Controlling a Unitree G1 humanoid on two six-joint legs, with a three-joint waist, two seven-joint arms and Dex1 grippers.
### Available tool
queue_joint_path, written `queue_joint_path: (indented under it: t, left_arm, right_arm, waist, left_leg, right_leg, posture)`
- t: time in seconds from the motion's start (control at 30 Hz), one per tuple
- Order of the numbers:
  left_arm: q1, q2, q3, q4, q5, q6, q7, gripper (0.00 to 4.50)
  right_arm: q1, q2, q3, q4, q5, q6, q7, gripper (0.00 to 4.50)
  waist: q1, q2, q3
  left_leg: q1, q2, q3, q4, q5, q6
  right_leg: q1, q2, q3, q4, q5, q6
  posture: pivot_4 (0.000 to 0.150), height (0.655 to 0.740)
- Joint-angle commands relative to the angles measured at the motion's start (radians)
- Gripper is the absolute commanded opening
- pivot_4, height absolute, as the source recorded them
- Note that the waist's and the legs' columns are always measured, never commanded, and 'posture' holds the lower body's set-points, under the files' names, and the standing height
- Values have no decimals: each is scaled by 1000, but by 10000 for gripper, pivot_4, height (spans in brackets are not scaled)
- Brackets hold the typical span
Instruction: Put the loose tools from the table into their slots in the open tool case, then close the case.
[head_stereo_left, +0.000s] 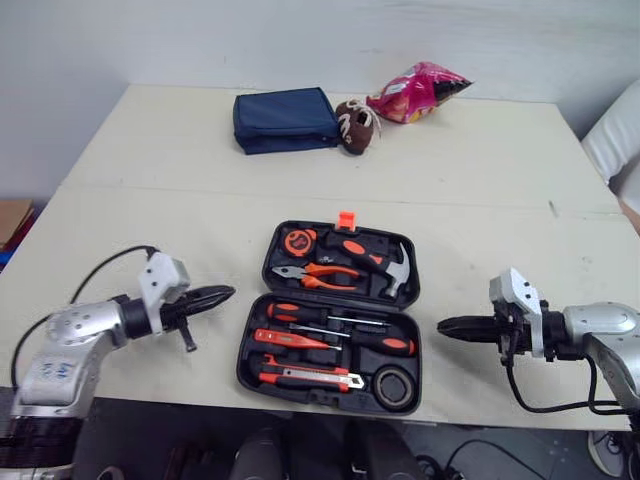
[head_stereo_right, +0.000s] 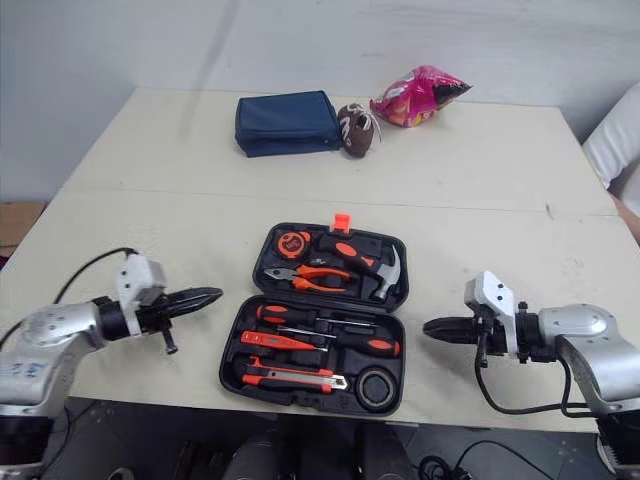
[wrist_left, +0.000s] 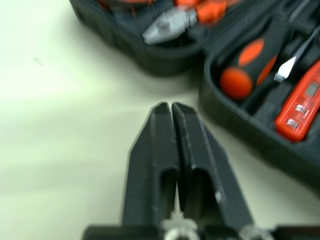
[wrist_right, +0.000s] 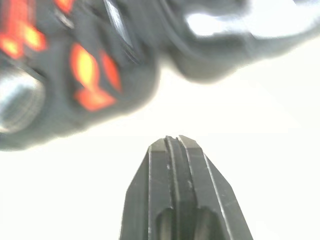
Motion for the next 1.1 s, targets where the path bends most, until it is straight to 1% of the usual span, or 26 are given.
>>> queue_joint_path:
  t: [0.03, 0.13, 0.23, 0.33, 0.43, 0.53, 0.7, 0.83, 1.1]
  left_arm:
    - [-47, -15, -34, 30, 40, 1, 26, 189]
    - [-66, -33, -54, 56, 52, -3, 24, 189]
    - [-104, -76, -86, 83, 65, -8, 36, 189]
    - [-135, -104, -120, 88, 75, 8, 33, 189]
    - [-147, -112, -150, 89, 92, 10, 28, 189]
    - [-198, -145, -164, 165, 132, -4, 68, 189]
    - [-278, -207, -142, 270, 166, -15, 139, 189]
    - [-292, -213, -143, 300, 182, -23, 136, 189]
    - [-248, -163, -79, 307, 181, -30, 146, 189]
  right_arm:
    - [-31, 54, 28, -6, -38, -45, -23, 0]
    - [-59, 115, 57, -29, -48, -24, -52, 0]
    - [-97, 162, 93, -41, -72, 1, -85, 0]
    - [-123, 179, 115, -76, -34, 120, -82, 0]
    - [-156, 196, 123, -88, -49, 154, -108, 0]
    - [-228, 240, 137, -52, -84, 161, -154, 0]
    - [-321, 268, 161, 44, -156, 151, -182, 0]
    - [-358, 285, 164, 96, -185, 131, -178, 0]
    - [-359, 264, 139, 133, -192, 129, -156, 0]
  waist:
    - [-1, 0, 0]
    - [-9, 0, 0]
    - [-8, 0, 0]
    - [-2, 0, 0]
    - [-1, 0, 0]
    - [-3, 0, 0]
    - [-2, 0, 0]
    - [-2, 0, 0]
    - [-9, 0, 0]
  left_leg:
    - [0, 0, 0, 0, 0, -1]
    - [1, 2, 1, 0, 1, -2]
    - [2, 2, 1, 0, 2, -3]
    - [2, 1, 1, 1, 2, -2]
    - [1, 1, 1, 1, 1, -2]
    - [1, 1, 1, 2, 1, -2]
    - [2, 0, 1, 4, 2, -1]
    - [2, 0, 0, 3, 3, -2]
    - [3, 1, 1, 3, 3, -2]
  right_leg:
    - [0, 0, 0, 1, 0, 0]
    - [-1, 2, 1, 3, 0, 0]
    - [0, 2, 1, 4, 0, 0]
    - [0, 1, 1, 5, 0, 0]
    - [-1, 1, 0, 3, 0, 0]
    - [-1, 1, 0, 4, 0, 0]
    - [-1, 0, 1, 9, 0, 0]
    - [-1, 0, 0, 9, 0, 0]
    - [-1, 0, 1, 10, 0, 0]
  posture:
    - [1500, 7400]
    - [1500, 7400]
    - [1500, 7400]
    - [1500, 7400]
    - [1500, 7400]
    - [1500, 7400]
    - [1500, 7400]
    - [1500, 7400]
    - [1500, 7400]
